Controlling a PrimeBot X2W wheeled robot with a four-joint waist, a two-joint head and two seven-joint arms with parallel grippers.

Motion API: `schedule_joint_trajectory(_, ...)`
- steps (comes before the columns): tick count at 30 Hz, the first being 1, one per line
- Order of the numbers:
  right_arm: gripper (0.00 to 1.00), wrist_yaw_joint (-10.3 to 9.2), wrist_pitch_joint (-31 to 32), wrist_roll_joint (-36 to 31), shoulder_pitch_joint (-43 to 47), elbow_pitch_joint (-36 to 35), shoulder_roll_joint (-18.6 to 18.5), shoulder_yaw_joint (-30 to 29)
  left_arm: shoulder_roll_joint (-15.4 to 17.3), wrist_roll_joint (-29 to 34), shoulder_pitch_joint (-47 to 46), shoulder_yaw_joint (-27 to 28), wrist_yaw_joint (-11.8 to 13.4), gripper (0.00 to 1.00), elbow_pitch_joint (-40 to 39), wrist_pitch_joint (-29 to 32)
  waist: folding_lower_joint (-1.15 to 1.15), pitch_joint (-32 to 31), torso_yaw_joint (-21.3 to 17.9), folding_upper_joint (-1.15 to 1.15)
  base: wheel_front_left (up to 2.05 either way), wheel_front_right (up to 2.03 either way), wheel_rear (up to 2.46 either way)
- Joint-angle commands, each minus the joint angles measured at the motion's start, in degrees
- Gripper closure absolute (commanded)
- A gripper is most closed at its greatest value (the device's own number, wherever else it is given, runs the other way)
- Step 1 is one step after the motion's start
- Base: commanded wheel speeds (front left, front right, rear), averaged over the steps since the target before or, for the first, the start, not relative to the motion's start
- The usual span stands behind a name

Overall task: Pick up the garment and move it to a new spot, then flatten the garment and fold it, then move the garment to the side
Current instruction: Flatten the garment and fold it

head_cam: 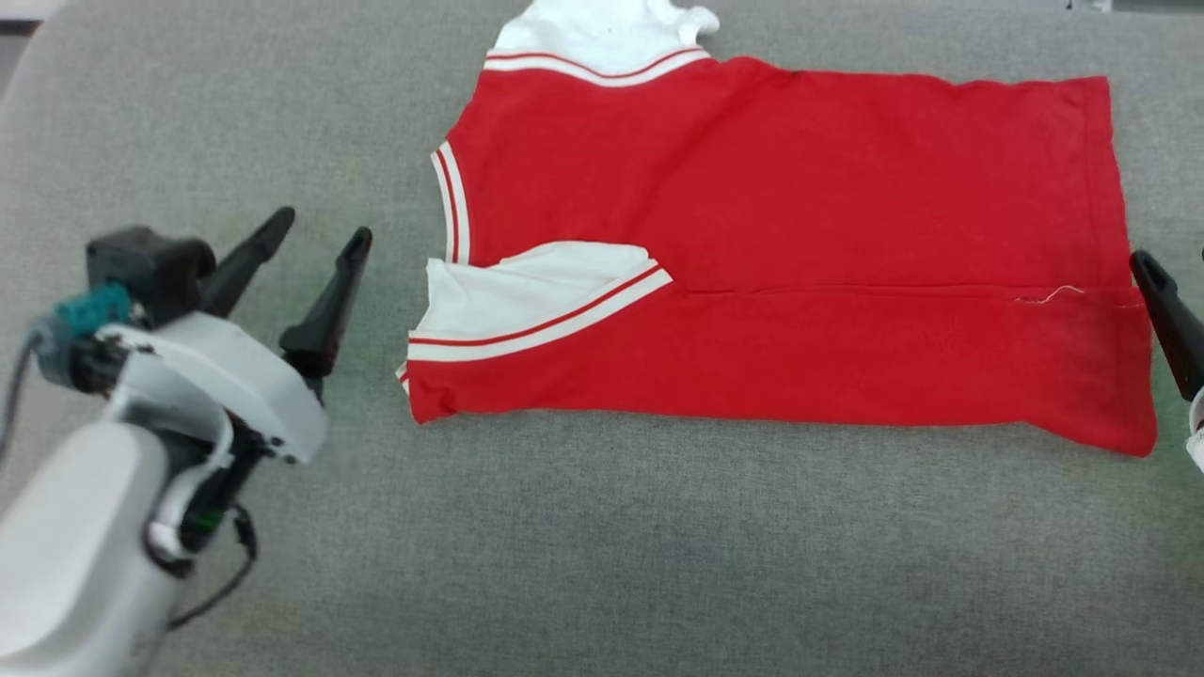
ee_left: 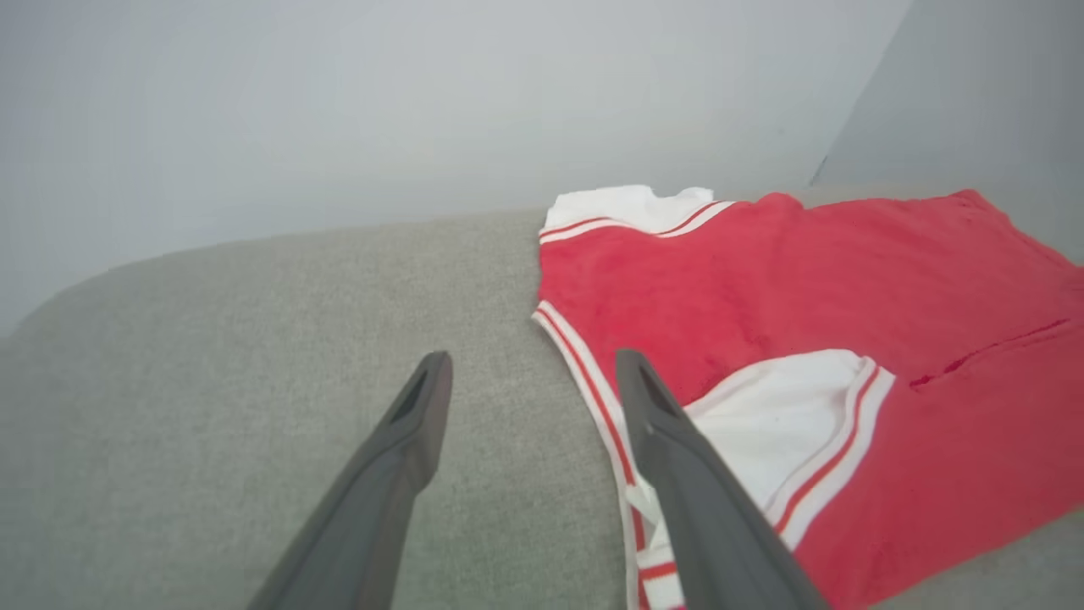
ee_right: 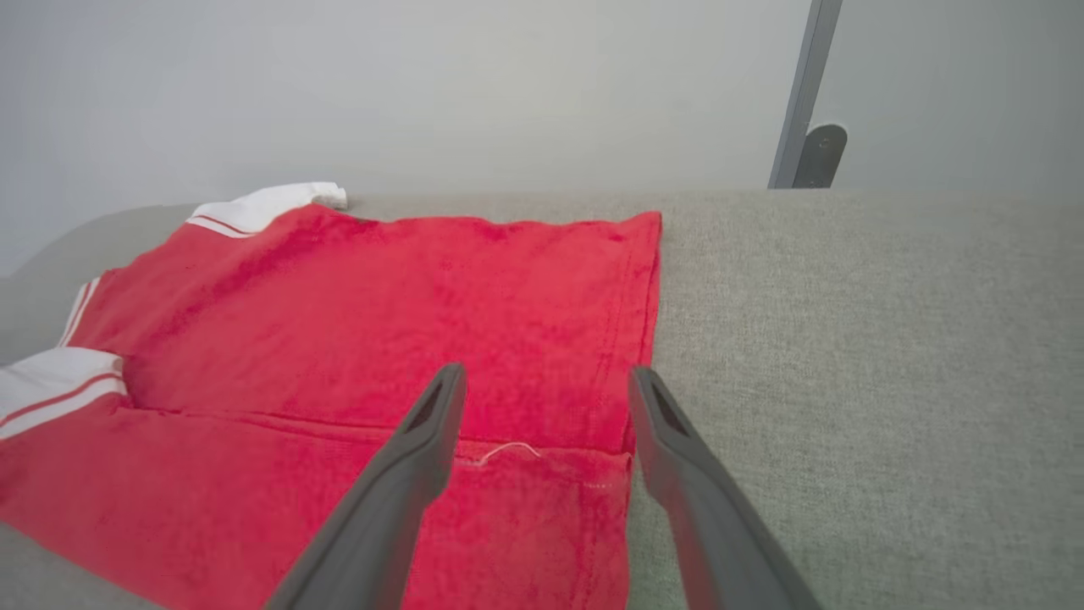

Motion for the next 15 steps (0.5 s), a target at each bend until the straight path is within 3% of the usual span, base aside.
schedule_joint_trajectory(1, 0.0, -0.04, -0.47, -0.8, 0.97, -0.73, 0.45, -0.44, 1.4, -0.7, -0.36, 0.13, 0.54, 0.0, -2.06, 2.65, 0.0, -0.82, -0.26, 0.0, 0.0, 0.0, 0.0)
schedule_joint_trajectory(6, 0.0, -0.04, -0.53, -0.94, 0.66, -3.15, 1.24, -0.93, 7.08, -4.96, -0.91, -0.15, 2.81, 0.0, -8.66, 18.75, 0.0, -1.44, -0.86, 0.0, 0.0, 0.0, 0.0)
schedule_joint_trajectory(11, 0.0, -0.04, -0.2, -1.07, 0.12, -3.66, 1.63, -0.58, 8.27, -12.45, -1.67, -2.25, 4.86, 0.0, -9.19, 35.37, 0.0, -1.45, -1.53, 0.0, 0.0, 0.0, 0.0)
schedule_joint_trajectory(15, 0.0, -0.04, 0.0, -0.68, -0.48, -3.58, 1.81, -0.17, 8.3, -15.81, -2.73, -3.36, 5.46, 0.0, -8.32, 42.08, 0.0, -0.9, -2.66, 0.0, 0.0, 0.0, 0.0)
